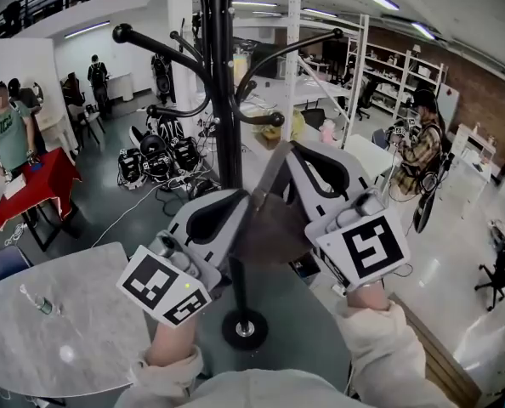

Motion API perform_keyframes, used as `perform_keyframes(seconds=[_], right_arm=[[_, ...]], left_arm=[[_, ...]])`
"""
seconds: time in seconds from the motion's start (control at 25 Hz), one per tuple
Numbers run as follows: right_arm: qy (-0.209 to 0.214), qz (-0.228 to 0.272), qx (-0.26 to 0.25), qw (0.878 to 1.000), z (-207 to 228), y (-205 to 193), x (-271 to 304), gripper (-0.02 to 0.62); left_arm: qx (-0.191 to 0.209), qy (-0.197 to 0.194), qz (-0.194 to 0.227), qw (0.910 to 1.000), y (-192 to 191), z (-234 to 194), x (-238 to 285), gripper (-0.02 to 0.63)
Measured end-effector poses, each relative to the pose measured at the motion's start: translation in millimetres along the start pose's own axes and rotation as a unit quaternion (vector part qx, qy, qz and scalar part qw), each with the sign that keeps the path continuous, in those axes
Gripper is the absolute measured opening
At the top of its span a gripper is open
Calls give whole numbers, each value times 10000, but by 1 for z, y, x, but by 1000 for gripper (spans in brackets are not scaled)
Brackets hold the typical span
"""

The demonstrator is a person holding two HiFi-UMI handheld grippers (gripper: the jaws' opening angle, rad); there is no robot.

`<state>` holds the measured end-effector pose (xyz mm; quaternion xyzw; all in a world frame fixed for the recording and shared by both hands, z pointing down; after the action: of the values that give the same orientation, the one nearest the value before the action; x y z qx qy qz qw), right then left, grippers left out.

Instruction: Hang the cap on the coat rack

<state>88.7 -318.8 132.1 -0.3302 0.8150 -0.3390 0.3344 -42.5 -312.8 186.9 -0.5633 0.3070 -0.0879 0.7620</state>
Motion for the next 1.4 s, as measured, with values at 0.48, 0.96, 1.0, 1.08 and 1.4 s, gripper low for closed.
perform_keyframes(seconds=[0.48,0.96,1.0,1.08,1.4], right_arm=[[-183,85,-433,9989,32,7,27,5],[-123,155,-625,9978,39,2,40,5],[-97,161,-642,9978,40,1,41,5],[-72,160,-670,9976,42,-1,44,5],[133,180,-435,9988,48,-10,54,5]], left_arm=[[-228,-27,102,9997,-15,-13,18,14],[-280,-20,131,9995,-25,-20,20,14],[-240,-28,124,9996,-26,-21,20,14],[-180,-20,98,9998,-27,-23,21,14],[-176,148,0,9997,-33,-36,19,14]])
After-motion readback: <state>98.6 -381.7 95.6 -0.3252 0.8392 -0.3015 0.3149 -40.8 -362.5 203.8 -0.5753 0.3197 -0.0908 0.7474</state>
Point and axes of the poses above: the fingertips, and each gripper's own axes: x forward along the fingers, z to its right, y out of its top, the point moved 6 cm from there along -x, backward along the fingers, and after that the axes turned 1 degree about -z, right-handed, at the moved point
